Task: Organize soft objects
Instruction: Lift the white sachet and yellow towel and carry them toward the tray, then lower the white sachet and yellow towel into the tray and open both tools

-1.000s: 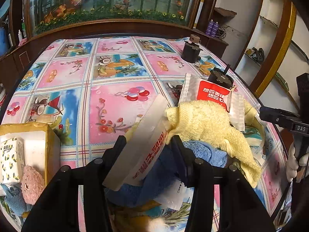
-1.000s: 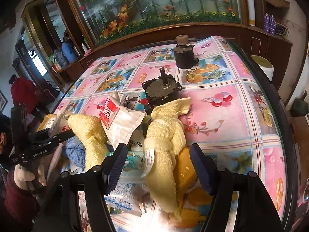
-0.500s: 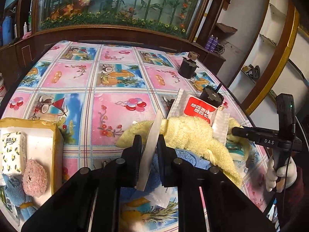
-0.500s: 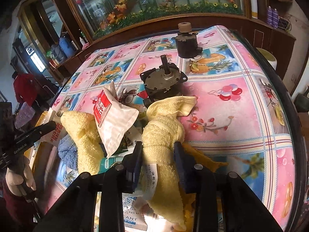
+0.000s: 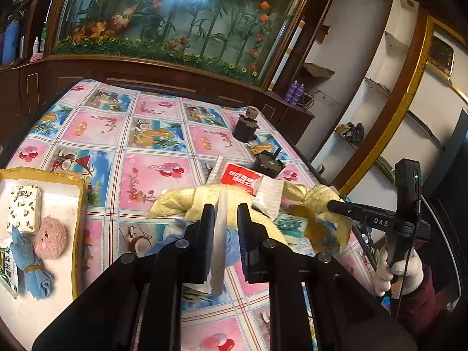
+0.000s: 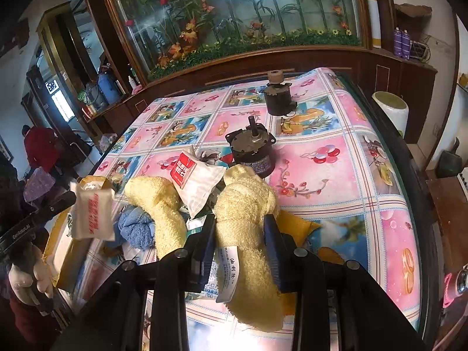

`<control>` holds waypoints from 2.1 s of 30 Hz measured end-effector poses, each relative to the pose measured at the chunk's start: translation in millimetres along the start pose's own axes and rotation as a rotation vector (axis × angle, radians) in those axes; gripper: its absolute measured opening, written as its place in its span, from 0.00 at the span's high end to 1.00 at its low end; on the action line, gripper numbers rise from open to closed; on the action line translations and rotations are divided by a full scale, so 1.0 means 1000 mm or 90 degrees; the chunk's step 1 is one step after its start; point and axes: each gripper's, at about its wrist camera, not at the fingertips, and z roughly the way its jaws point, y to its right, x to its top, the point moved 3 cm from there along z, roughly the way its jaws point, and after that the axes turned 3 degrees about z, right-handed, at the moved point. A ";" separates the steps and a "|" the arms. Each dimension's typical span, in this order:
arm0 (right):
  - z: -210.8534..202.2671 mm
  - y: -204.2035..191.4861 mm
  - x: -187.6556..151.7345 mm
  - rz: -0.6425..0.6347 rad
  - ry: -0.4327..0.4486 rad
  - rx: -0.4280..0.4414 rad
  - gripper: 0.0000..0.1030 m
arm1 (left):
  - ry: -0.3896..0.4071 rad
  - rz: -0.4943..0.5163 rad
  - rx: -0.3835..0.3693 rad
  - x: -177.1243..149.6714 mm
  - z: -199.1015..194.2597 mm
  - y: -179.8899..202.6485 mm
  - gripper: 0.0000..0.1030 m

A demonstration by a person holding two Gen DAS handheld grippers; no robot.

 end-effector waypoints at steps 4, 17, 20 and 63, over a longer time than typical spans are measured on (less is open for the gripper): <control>-0.027 -0.019 -0.010 -0.054 0.040 -0.068 0.67 | 0.034 0.013 -0.009 -0.003 -0.024 0.017 0.87; -0.054 -0.050 -0.052 -0.104 0.052 -0.067 0.68 | -0.052 0.072 0.055 -0.050 0.000 0.027 0.42; -0.056 -0.048 -0.058 -0.097 0.047 -0.055 0.68 | -0.078 0.072 0.074 -0.056 0.017 0.025 0.42; -0.036 -0.258 -0.019 -0.217 0.010 0.293 0.68 | -0.035 -0.113 0.284 -0.085 -0.108 -0.134 0.39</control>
